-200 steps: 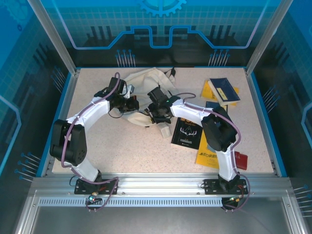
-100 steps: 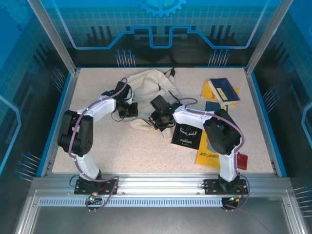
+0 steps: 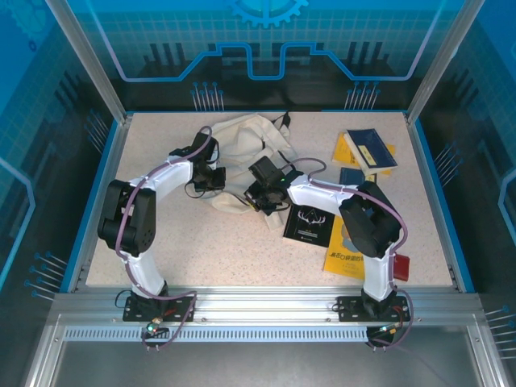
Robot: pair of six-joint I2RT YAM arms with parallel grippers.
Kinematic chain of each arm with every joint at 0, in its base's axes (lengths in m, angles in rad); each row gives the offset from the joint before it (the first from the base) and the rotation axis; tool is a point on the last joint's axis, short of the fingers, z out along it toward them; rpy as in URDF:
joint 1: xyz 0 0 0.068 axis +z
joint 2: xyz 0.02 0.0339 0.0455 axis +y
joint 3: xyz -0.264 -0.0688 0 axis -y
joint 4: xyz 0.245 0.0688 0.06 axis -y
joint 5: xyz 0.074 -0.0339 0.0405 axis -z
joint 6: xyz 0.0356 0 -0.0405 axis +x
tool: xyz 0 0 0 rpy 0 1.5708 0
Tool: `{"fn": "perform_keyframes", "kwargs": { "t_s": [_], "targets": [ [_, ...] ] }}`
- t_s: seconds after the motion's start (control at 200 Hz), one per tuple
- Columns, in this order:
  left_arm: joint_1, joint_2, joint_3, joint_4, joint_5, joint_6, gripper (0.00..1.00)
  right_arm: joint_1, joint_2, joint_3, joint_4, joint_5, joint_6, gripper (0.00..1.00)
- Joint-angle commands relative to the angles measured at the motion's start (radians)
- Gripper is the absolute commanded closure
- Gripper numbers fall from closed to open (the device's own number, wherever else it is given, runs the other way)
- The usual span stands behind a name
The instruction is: Pack the student bag
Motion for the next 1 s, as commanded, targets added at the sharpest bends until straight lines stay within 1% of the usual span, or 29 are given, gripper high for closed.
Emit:
{"fn": "perform_keyframes", "kwargs": {
  "t_s": [0.0, 0.105, 0.165, 0.23, 0.28, 0.325, 0.385, 0.46, 0.56, 0.63, 0.73, 0.805, 0.89, 0.995],
  "targets": [
    [0.032, -0.029, -0.011, 0.045, -0.197, -0.058, 1.00, 0.009, -0.056, 0.002, -0.136, 0.046, -0.066, 0.93],
    [0.042, -0.039, -0.021, 0.041, -0.197, -0.122, 1.00, 0.008, -0.052, 0.000, -0.109, 0.024, -0.082, 0.87],
    [0.041, -0.042, -0.024, 0.051, -0.169, -0.142, 1.00, 0.008, -0.033, 0.031, -0.104, -0.024, -0.116, 0.78],
    [0.041, -0.046, -0.024, 0.056, -0.138, -0.155, 0.99, 0.011, -0.033, 0.059, -0.093, -0.048, -0.165, 0.60],
    [0.042, -0.053, -0.019, 0.050, -0.117, -0.157, 0.90, 0.009, -0.045, 0.076, -0.100, -0.055, -0.201, 0.48],
    [0.041, -0.068, -0.015, 0.048, -0.094, -0.156, 0.77, 0.005, -0.070, 0.079, -0.088, -0.055, -0.246, 0.36],
    [0.042, -0.091, -0.012, 0.040, -0.060, -0.149, 0.62, -0.004, -0.115, 0.077, -0.104, -0.044, -0.291, 0.28],
    [0.042, -0.121, -0.001, 0.021, -0.021, -0.141, 0.51, -0.019, -0.184, 0.050, -0.112, -0.016, -0.354, 0.21],
    [0.036, -0.162, 0.005, 0.012, 0.046, -0.113, 0.46, -0.052, -0.271, 0.019, -0.167, 0.028, -0.452, 0.15],
    [0.013, -0.191, 0.011, 0.002, 0.064, -0.068, 0.44, -0.086, -0.329, -0.009, -0.206, 0.051, -0.521, 0.12],
    [-0.055, -0.206, 0.041, -0.034, 0.070, 0.021, 0.40, -0.149, -0.395, -0.045, -0.252, 0.065, -0.621, 0.09],
    [-0.113, -0.194, 0.070, -0.056, 0.082, 0.066, 0.40, -0.206, -0.425, -0.059, -0.288, 0.046, -0.683, 0.07],
    [-0.178, -0.164, 0.098, -0.059, 0.103, 0.111, 0.40, -0.267, -0.450, -0.093, -0.299, 0.009, -0.727, 0.07],
    [-0.234, -0.113, 0.133, -0.056, 0.138, 0.142, 0.40, -0.328, -0.471, -0.137, -0.289, -0.018, -0.756, 0.07]
  ]
}}
